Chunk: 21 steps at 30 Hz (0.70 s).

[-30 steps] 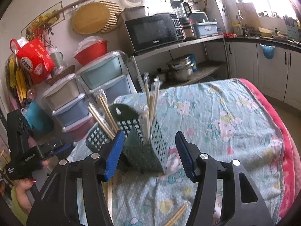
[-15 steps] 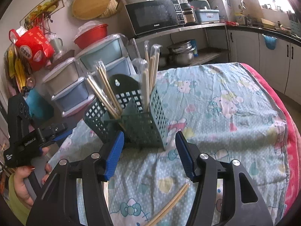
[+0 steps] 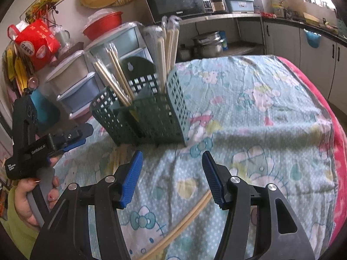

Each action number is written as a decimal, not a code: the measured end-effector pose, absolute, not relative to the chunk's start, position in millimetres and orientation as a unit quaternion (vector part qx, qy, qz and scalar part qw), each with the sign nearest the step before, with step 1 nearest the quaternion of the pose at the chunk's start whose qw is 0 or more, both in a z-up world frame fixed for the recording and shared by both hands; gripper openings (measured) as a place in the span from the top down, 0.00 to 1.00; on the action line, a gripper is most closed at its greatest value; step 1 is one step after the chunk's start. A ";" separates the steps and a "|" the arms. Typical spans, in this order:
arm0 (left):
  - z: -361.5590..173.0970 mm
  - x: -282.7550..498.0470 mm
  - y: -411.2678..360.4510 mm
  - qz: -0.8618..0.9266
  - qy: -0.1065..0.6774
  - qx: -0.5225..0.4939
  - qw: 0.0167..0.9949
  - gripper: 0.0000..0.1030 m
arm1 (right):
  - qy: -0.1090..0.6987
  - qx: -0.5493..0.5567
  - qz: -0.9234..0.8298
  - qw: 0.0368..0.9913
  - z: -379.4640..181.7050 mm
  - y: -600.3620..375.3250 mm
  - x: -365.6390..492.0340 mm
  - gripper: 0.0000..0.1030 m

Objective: Organize utensils
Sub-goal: 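Close the left gripper on a wrapped chopstick while the right gripper grasps the last chopstick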

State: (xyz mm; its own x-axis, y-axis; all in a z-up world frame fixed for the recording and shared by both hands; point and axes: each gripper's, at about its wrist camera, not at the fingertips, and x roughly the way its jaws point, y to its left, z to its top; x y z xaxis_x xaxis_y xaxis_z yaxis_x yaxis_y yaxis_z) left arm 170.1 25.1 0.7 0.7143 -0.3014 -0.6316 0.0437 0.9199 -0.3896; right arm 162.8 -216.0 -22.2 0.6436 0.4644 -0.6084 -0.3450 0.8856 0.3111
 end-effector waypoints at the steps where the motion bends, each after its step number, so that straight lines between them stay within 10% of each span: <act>1: -1.8 169.7 25.4 -0.095 0.369 -0.176 0.908 0.11 | 0.363 0.085 0.225 0.900 -25.0 -216.6 162.3 0.47; 12: -41.4 165.0 22.0 -0.117 0.420 -0.185 0.881 0.12 | 0.422 0.089 0.231 0.872 -56.4 -213.3 154.3 0.47; 21: -63.2 176.6 18.7 -0.140 0.457 -0.218 0.851 0.37 | 0.459 0.103 0.213 0.856 -75.5 -226.1 153.5 0.47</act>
